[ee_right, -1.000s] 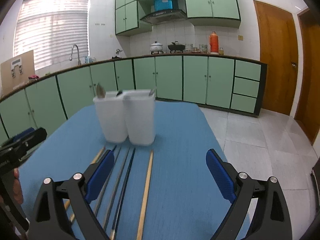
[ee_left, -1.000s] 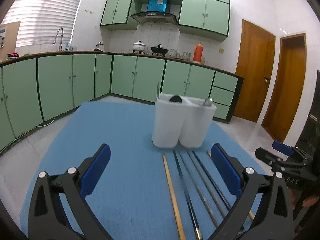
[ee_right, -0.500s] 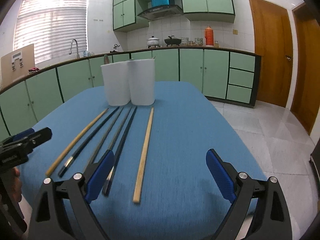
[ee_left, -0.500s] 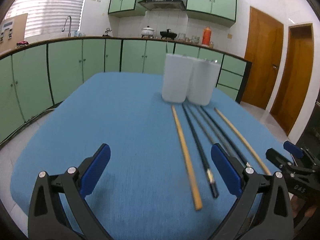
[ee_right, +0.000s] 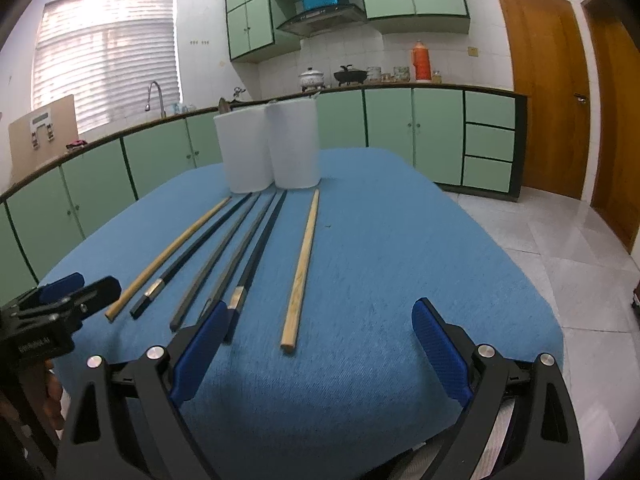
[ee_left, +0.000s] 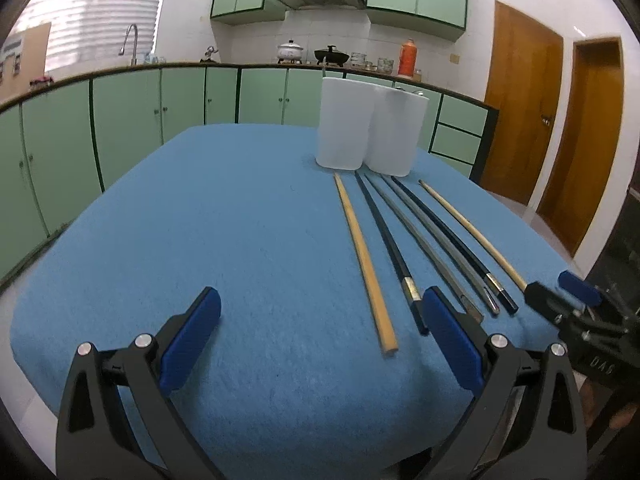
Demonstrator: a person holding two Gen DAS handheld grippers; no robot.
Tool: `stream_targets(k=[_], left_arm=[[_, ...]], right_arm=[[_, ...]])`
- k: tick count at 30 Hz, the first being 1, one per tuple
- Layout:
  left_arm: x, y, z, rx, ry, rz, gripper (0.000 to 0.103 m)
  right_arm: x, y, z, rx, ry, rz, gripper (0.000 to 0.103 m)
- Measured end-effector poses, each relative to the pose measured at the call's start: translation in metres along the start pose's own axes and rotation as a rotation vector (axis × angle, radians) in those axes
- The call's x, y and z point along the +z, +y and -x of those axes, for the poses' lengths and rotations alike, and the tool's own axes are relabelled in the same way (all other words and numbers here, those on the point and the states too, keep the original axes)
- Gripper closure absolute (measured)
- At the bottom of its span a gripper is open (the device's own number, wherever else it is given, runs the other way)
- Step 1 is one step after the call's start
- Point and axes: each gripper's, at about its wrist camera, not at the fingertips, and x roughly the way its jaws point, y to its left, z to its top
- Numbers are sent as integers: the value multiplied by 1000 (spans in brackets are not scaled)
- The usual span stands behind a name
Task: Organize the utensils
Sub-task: 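Withdraw both tools from the holder back toward the chopsticks, then close the left tool on one light wooden chopstick while the right tool grasps the other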
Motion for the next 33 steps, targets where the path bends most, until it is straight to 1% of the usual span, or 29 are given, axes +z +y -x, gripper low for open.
stream_targets(k=[3,12,13,14,16,18,20,22,23,26,28,30,33], left_arm=[[-3,2,0,13,-3,4,5],[-8,-6,-1,36,-23,-38,5],[-9,-7,-1,37,-27,-43,5],[-9,-8,-1,37,-30,-47,5],[-9,-10,0,34,-32,-49,5],[-10,-10,1,26,-34,-53,6],[-12,-12,3,20,-36,-61,6],[-13,-14,3,14,-37,-68,6],[-13,-14,3,13,-37,-72,8],[-15,-17,3,7,-33,-86,29],[-16,-19,3,6,-34,-91,30],[-16,-20,4,0,-34,-91,37],[-17,-23,4,-5,-32,-98,43]], right_arm=[[-2,2,-3,-8,16,17,12],[-4,4,-2,-40,-7,44,13],[-5,5,-1,-38,-11,44,15],[-5,6,-1,-35,-13,45,21],[-5,7,-2,-33,-15,54,28],[-6,8,-1,-37,-19,67,33],[-8,9,-1,-34,-22,74,40],[-9,9,0,-35,-25,77,44],[-9,9,0,-35,-26,79,47],[-10,8,1,-36,-31,85,54],[-11,9,2,-39,-33,90,57],[-11,9,2,-42,-35,93,59],[-12,10,3,-40,-36,101,66]])
